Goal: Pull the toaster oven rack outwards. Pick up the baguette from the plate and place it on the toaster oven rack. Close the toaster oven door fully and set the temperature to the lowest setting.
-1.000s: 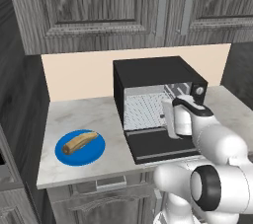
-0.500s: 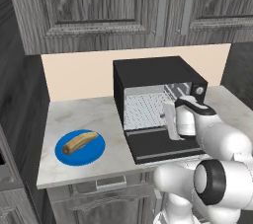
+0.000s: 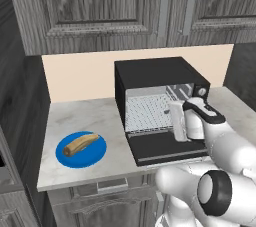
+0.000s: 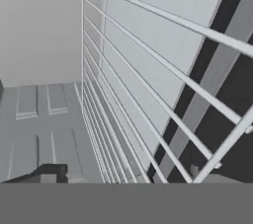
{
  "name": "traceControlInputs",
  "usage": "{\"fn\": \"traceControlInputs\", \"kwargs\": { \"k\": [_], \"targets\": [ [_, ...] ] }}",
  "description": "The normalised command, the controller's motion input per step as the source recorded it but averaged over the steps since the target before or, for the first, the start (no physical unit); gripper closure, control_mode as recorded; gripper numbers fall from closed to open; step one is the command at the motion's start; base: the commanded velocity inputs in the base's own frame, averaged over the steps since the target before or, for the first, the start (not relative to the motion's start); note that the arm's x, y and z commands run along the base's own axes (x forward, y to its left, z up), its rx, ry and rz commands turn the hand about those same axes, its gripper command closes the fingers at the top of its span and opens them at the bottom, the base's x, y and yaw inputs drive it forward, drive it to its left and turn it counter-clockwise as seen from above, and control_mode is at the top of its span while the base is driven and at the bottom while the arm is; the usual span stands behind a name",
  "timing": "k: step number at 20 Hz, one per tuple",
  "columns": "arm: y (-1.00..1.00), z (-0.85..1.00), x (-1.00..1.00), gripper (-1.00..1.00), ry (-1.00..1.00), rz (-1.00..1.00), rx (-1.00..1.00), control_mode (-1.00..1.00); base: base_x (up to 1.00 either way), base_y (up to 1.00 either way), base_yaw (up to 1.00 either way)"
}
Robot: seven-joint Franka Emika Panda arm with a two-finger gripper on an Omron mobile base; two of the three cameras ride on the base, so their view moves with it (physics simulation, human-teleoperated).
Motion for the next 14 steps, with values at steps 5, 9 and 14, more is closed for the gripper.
{"fn": "traceControlInputs", "kwargs": {
  "k": [5, 9, 14],
  "targets": [
    [0.01, 0.07, -0.36, -1.0, -0.01, 0.0, 0.0, -1.0, 0.0, 0.0, 0.0],
    [0.0, 0.29, -0.35, -1.0, 0.0, 0.0, 0.0, -1.0, 0.0, 0.0, 0.0],
    [0.0, 0.52, -0.18, -1.0, 0.08, 0.0, -0.02, -1.0, 0.0, 0.0, 0.0]
  ]
}}
